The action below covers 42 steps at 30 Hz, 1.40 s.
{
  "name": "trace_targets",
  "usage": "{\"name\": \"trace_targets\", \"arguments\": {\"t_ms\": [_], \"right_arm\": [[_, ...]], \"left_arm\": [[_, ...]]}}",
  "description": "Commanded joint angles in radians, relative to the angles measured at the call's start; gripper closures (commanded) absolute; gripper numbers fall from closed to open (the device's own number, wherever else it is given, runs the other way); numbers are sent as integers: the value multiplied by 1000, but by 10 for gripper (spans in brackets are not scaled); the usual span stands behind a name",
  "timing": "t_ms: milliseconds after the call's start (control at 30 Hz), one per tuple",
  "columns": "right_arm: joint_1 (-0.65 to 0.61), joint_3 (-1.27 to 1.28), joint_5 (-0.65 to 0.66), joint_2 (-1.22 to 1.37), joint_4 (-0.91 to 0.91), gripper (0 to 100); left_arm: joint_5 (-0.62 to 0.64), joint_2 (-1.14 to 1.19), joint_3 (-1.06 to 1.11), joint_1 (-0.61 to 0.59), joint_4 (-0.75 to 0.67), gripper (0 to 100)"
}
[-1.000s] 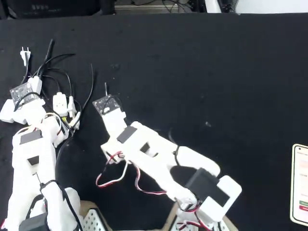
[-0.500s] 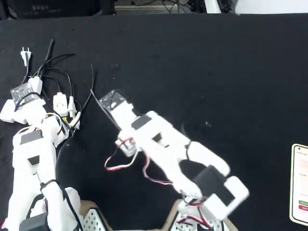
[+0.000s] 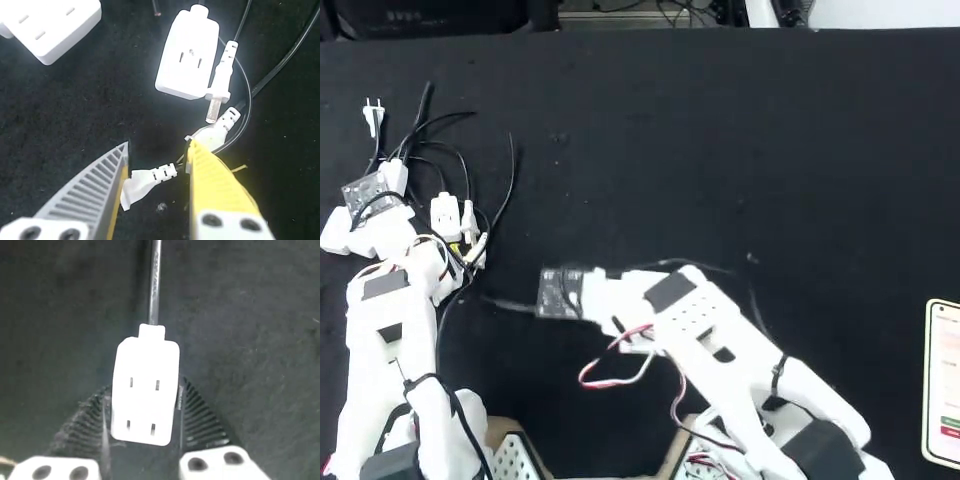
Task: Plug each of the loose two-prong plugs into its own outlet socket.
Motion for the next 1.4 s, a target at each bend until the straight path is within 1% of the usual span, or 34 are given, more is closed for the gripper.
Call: {"name": "trace_targets", "arguments": {"t_ms": [0, 33, 67, 133, 200, 233, 300, 400, 500, 633, 767, 867, 1033, 1100, 1267, 1367], "right_arm": [[-26, 5, -11, -39, -80, 985], [-25, 7, -52, -39, -98, 977], [-25, 7, -86, -39, -101, 947], [-28, 7, -143, -39, -103, 835], [-28, 7, -152, -39, -109, 717], [-25, 7, -152, -39, -109, 674], [-25, 4, -152, -45, -109, 642], [-12, -7, -160, -47, -110, 642], [52, -38, -172, -47, -107, 642], [137, -74, -262, -47, -66, 657], [183, -45, -218, -39, -25, 721], [183, -5, -232, -41, -64, 728], [183, 35, -275, -39, -193, 730], [172, 41, -275, -47, -160, 730], [137, -56, -354, -111, 66, 730], [71, -64, -391, -174, 137, 730]], "left_arm": [[8, -20, -7, -4, -11, 808], [8, -20, -7, -4, -11, 808], [8, -20, -7, -4, -11, 808], [8, -20, -7, -4, -11, 808], [8, -20, -7, -7, -11, 808], [8, -20, -7, -7, -11, 808], [8, -20, -7, -8, -11, 808], [8, -20, -7, -8, -11, 808], [8, -20, -7, -8, -11, 808], [8, -20, -5, -8, -11, 808], [8, -20, -5, -4, -3, 808], [9, -20, -15, -1, 15, 808], [8, -20, -12, -1, 15, 808], [8, -20, -12, -1, 15, 808], [9, -20, -15, -1, 15, 808], [9, -20, -13, -1, 15, 808]]}}
